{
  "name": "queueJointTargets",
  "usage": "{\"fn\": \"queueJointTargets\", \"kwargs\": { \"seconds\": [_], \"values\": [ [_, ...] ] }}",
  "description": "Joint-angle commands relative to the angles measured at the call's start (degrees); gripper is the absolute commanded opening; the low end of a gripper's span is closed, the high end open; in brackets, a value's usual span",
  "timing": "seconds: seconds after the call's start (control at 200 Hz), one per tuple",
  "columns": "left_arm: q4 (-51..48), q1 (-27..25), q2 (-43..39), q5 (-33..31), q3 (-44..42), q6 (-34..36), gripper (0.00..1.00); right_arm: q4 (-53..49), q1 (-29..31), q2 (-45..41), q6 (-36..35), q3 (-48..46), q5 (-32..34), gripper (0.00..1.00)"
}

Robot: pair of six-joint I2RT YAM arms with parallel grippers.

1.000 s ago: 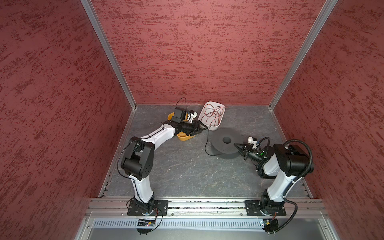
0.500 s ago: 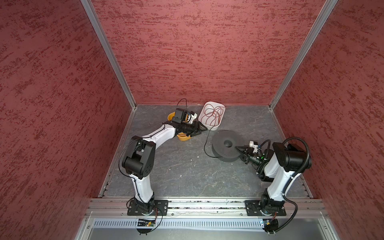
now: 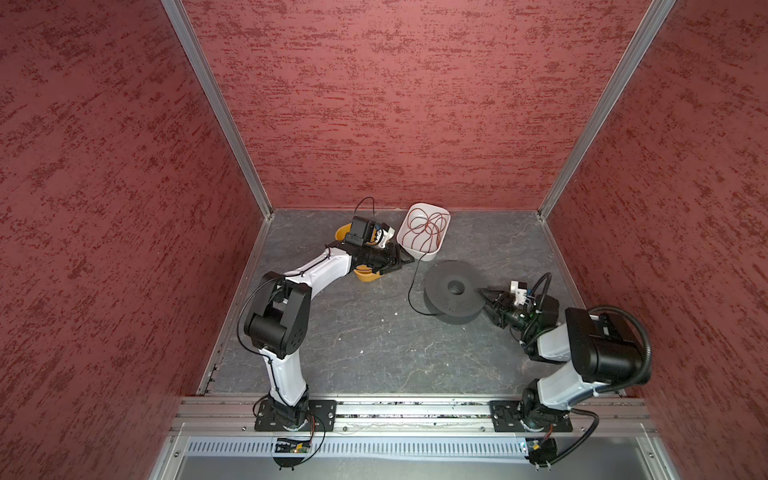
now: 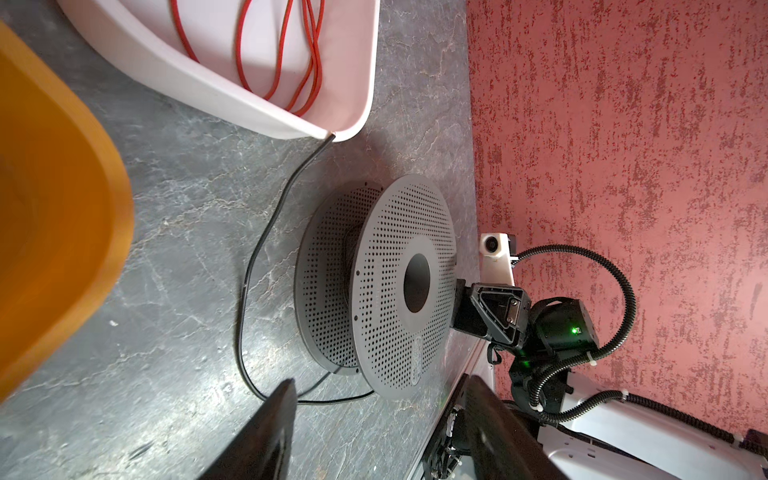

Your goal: Wrap the cables

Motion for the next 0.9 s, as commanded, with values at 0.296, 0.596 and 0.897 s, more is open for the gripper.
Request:
{"fn": "queueJointTargets", "kwargs": {
  "seconds": [0.296,0.596,0.897],
  "values": [
    [-0.4,-0.8,0.4,-3.9,-1.9,1.5,0.64,-47.9,-0.6,-22.0,-22.9,9.4,20.9,0.80],
    [-2.7,-2.3,-1.5,-9.5,-2.7,4.2,0.63,-62.1,5.8,-27.6,-33.5,22.4,30.6,0.75],
    [2.8,-3.9,2.3,-17.3,-2.2,5.9,0.53,-62.7,22.2,-10.2,-35.1,41.4,36.6,0.73]
  ]
}}
